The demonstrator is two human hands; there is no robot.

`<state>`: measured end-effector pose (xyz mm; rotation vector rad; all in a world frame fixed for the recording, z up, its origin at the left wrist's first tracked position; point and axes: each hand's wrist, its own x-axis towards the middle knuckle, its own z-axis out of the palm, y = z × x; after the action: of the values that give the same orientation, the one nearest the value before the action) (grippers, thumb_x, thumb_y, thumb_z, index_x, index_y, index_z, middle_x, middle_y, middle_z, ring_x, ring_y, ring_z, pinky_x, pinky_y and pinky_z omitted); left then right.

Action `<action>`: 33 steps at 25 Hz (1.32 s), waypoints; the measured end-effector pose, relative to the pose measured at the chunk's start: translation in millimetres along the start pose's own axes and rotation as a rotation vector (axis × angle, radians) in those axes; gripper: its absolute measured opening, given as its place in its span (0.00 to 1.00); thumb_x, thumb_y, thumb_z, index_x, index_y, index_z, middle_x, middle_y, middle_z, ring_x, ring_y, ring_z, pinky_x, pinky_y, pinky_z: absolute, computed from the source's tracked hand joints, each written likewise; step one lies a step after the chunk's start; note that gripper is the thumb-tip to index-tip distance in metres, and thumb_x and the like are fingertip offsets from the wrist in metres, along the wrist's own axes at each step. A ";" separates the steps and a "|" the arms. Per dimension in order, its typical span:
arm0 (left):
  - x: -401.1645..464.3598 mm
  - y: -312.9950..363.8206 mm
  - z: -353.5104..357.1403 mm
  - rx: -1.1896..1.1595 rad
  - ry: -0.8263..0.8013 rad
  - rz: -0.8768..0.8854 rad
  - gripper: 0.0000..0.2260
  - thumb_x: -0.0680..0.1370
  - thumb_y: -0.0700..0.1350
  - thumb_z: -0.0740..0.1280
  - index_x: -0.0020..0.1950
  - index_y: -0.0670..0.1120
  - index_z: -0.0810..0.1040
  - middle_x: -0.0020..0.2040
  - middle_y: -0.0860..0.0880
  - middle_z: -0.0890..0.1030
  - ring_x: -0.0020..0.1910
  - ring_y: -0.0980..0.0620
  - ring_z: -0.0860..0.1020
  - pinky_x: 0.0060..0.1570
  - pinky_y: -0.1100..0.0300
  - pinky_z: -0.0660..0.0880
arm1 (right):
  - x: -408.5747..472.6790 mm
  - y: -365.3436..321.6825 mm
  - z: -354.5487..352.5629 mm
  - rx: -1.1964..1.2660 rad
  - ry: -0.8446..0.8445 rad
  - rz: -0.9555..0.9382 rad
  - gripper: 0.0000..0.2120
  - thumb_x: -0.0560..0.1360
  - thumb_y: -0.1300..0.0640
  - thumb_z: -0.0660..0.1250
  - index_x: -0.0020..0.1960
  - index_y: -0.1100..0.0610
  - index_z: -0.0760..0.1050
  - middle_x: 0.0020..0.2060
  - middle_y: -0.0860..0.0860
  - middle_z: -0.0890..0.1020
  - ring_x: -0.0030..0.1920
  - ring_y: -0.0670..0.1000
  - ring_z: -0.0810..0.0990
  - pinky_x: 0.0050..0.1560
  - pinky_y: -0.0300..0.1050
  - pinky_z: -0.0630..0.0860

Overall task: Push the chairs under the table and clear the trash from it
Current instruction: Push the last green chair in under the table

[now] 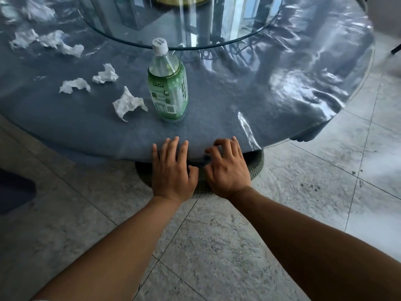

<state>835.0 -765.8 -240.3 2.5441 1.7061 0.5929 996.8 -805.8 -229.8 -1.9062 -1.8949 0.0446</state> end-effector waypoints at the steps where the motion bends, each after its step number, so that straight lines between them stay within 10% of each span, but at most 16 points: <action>1: 4.3 -0.3 1.6 -0.002 -0.001 -0.002 0.30 0.73 0.50 0.59 0.73 0.40 0.73 0.73 0.37 0.72 0.74 0.35 0.67 0.76 0.34 0.53 | 4.4 1.4 0.3 0.002 0.003 0.004 0.16 0.76 0.52 0.60 0.56 0.59 0.79 0.58 0.58 0.75 0.64 0.59 0.73 0.78 0.64 0.58; 33: 27.8 3.1 -17.6 0.087 -0.270 -0.267 0.27 0.76 0.53 0.58 0.71 0.41 0.74 0.73 0.37 0.71 0.74 0.37 0.67 0.75 0.32 0.57 | 37.7 12.9 3.4 0.035 -0.180 0.101 0.15 0.78 0.49 0.57 0.57 0.57 0.76 0.55 0.56 0.74 0.61 0.60 0.72 0.79 0.62 0.57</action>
<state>841.2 -745.5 -215.0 2.2615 1.9545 0.1557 1009.9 -768.2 -226.3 -2.0321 -1.8954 0.2884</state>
